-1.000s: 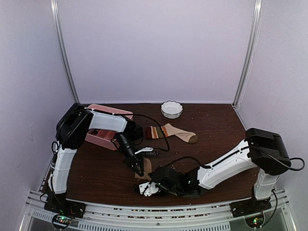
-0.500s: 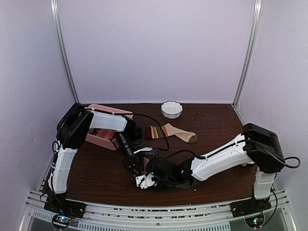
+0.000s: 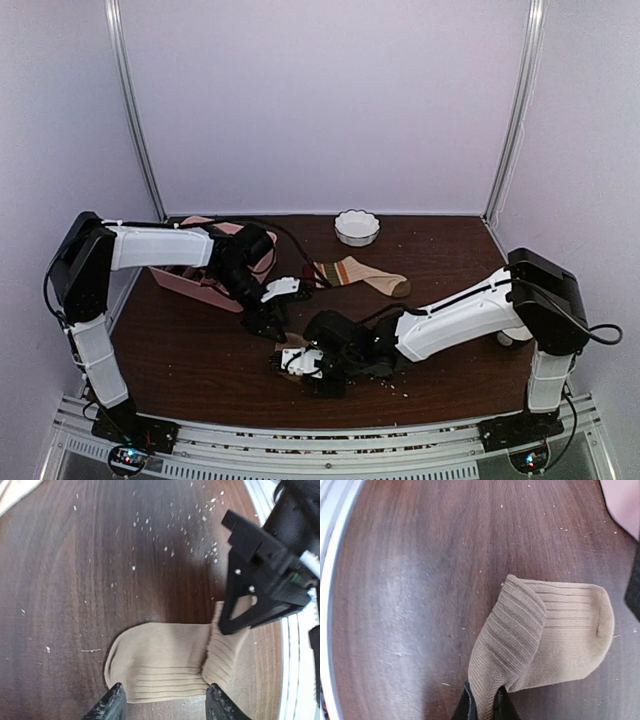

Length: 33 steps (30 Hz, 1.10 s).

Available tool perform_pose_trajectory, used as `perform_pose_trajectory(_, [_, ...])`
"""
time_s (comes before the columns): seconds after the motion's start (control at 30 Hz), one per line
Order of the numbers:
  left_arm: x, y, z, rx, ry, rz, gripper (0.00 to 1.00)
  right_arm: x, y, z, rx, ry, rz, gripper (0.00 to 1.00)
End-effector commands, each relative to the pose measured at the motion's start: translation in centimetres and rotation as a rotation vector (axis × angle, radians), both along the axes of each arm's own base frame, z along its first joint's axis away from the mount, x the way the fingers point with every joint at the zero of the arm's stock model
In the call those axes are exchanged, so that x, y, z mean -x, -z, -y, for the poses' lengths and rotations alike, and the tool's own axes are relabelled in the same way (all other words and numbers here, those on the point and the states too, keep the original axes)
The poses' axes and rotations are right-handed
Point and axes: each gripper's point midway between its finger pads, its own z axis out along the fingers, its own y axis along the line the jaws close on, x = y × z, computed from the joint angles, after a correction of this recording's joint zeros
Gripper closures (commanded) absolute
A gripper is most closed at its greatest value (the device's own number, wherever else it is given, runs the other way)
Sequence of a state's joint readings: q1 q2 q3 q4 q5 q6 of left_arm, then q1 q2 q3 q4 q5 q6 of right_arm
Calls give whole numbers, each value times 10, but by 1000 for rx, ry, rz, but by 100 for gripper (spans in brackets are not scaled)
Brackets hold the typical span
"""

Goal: Roll the socks
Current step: Roll the sock at the center of the board.

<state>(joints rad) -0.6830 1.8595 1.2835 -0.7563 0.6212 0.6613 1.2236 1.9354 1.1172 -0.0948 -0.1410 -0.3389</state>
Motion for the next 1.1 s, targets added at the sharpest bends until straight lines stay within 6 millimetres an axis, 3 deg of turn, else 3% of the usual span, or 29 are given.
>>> perform_pose_trajectory(0.0, [-5,12,0,-8,-2,11,45,30,43,24,82,99,-365,100])
perform_pose_trajectory(0.2, [1,-2,-9,29,3,59,47,12,34,17,-33,247,-587,100])
perform_pose_trajectory(0.37, [-32,16,-14,-94,-125,121,53,3,27,6,-100,314,-707,100])
perform_pose_trajectory(0.43, [-34,19,-13,-106,-133,119,53,2,28,2,-113,339,-752,100])
perform_pose_trajectory(0.63, [-23,23,-9,-118,-67,81,55,-18,41,3,-161,490,-906,100])
perform_pose_trajectory(0.83, [6,0,-16,-14,54,116,54,-39,56,17,-223,651,-1034,100])
perform_pose_trajectory(0.97, [21,-8,-20,23,112,137,54,-46,52,16,-295,701,-1122,100])
perform_pose_trajectory(1.07, [37,1,-17,-15,183,170,53,-48,52,15,-310,721,-1144,100])
